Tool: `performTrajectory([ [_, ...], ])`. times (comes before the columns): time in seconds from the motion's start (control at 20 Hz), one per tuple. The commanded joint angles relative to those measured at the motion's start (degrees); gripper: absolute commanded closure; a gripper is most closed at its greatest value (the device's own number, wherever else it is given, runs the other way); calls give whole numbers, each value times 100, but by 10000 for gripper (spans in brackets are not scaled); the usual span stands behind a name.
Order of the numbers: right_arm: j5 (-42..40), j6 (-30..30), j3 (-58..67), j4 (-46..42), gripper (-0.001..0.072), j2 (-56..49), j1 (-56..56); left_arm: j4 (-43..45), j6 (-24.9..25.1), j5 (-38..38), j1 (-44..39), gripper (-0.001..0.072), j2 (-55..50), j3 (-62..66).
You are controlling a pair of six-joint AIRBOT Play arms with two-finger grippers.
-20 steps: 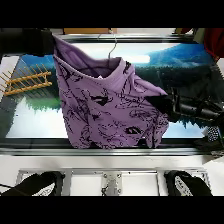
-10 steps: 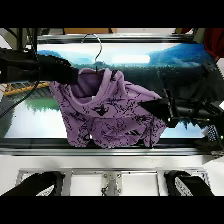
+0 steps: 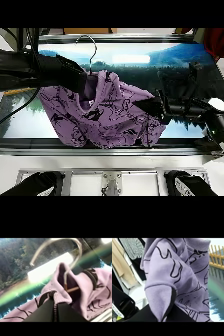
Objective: Fold the clothes and pants, and hang the long-sleeved shirts on hangers.
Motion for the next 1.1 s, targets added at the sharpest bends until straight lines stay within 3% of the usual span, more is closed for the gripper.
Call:
performTrajectory([
  [0.0,-83,-17,7,125,692,-44,11,0,7,-11,-55,679,4,37],
  [0.1,-81,-17,7,140,693,-44,11,-4,4,-11,-55,229,7,39],
  [0.15,-79,-17,7,140,693,-44,11,-2,4,-11,-55,187,7,42],
  [0.55,-83,-20,7,155,692,-44,11,52,2,-20,-31,187,35,1023],
  [0.75,-83,-22,7,407,692,-44,9,63,4,-422,-22,187,37,728],
  [1.0,-289,-273,42,826,692,-17,-28,59,4,-181,560,189,52,1187],
  [1.05,-439,-269,127,870,693,-7,-107,57,4,-208,706,240,79,1259],
])
